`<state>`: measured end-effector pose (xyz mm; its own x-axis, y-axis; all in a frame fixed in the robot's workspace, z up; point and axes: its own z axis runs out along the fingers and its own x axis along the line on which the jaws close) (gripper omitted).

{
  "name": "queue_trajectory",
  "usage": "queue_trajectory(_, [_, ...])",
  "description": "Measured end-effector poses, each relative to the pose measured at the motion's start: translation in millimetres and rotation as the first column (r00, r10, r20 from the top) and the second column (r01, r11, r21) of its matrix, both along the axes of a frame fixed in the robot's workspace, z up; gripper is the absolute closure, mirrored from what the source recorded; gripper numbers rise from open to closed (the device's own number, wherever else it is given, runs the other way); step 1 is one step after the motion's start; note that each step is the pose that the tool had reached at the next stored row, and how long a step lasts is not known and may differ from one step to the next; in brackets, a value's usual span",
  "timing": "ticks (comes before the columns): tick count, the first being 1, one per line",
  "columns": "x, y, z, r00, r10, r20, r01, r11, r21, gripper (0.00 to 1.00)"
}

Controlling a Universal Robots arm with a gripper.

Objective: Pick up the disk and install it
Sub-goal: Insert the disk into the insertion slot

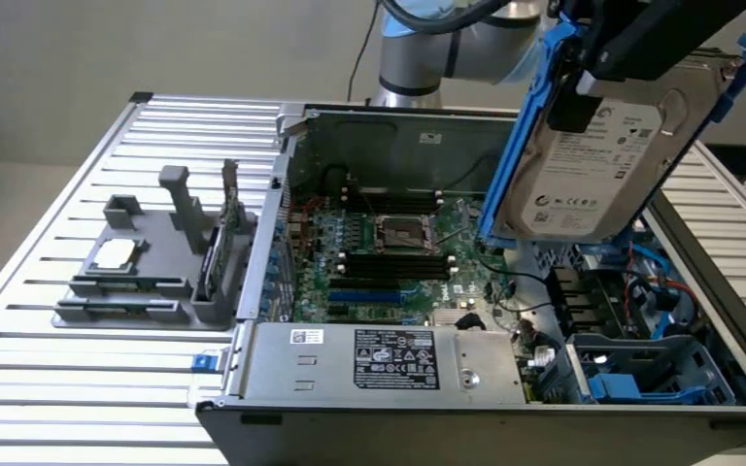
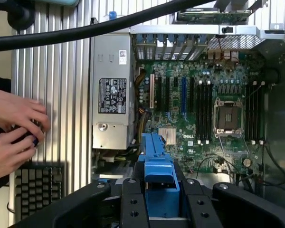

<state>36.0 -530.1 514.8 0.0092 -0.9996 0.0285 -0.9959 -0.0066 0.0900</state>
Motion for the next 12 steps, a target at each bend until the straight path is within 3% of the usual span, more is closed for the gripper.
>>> queue_trajectory(12, [34.1, -30.5, 0.0, 1.0, 0.0, -0.0016, 0.0, 1.0, -0.0001, 0.67])
